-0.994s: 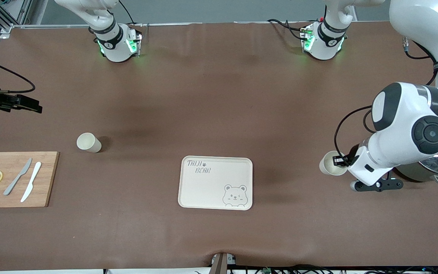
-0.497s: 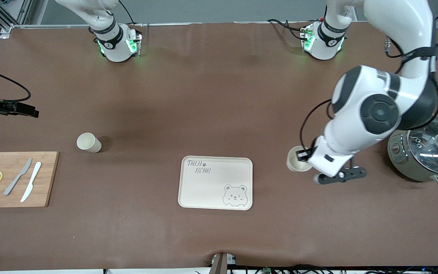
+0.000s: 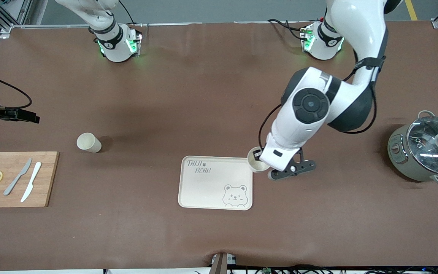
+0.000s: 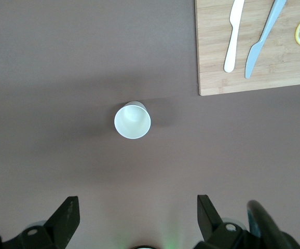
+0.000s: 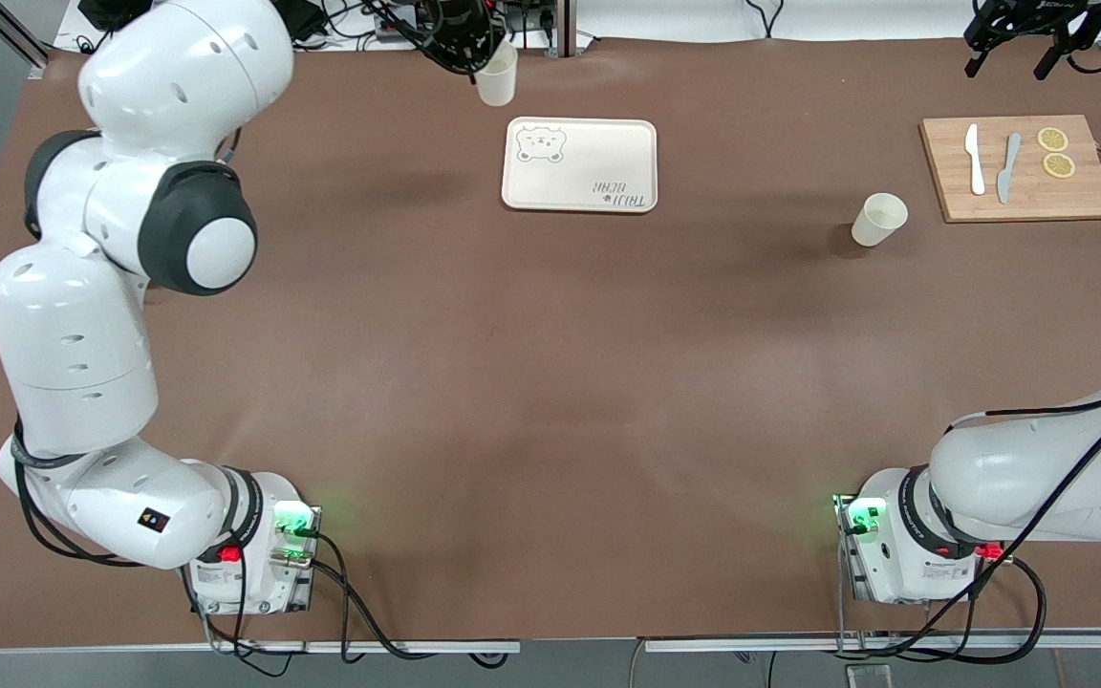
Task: Place white IKEA cup upright on tray with both arms
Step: 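Carry the cup to the tray with the left gripper while the right gripper reaches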
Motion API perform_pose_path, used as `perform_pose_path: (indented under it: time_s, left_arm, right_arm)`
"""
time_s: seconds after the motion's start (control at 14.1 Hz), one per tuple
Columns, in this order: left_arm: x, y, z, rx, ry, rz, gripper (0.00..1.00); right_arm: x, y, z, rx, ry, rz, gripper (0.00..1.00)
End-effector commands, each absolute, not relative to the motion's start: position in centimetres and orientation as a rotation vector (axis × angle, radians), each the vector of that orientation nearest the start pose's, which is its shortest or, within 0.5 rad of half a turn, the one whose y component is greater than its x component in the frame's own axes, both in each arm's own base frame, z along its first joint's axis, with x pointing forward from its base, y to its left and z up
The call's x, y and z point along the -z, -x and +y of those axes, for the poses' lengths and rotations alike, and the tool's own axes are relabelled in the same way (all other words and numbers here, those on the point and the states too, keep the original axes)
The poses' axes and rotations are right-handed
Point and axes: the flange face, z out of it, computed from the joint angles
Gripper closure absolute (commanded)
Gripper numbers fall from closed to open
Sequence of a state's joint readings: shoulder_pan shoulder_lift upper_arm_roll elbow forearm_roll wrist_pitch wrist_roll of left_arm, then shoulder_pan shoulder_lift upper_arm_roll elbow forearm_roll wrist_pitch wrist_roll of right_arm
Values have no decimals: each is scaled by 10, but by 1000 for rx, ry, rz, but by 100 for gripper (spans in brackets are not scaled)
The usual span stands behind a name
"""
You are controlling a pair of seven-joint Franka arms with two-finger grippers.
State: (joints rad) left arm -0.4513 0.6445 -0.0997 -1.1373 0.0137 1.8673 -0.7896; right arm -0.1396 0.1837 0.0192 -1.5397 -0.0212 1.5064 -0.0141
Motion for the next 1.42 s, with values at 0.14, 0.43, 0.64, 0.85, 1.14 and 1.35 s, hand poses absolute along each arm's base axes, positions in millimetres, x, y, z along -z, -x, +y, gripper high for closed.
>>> perform_pose_path:
  time_s: [0.14, 0.43, 0.64, 0.85, 1.14, 1.35]
  left_arm:
    - [-416, -658, -383, 87, 3251, -452, 100]
    - [-375, -659, -410, 132, 3284, -480, 100]
    - [-347, -661, -417, 138, 3288, -475, 100]
    - [-318, -661, -425, 154, 3295, -467, 100]
    - [-295, -664, -425, 163, 3296, -465, 100]
    - [-275, -663, -425, 144, 3282, -446, 100]
  right_arm:
    - [-495, -601, -84, -385, 3121, 175, 0]
    - [-468, -606, -92, -385, 3118, 189, 0]
    - [-447, -603, -93, -401, 3113, 193, 0]
    - [-426, -600, -95, -391, 3113, 200, 0]
    - [-398, -593, -94, -395, 3111, 200, 0]
    - [-384, -592, -93, -366, 3114, 199, 0]
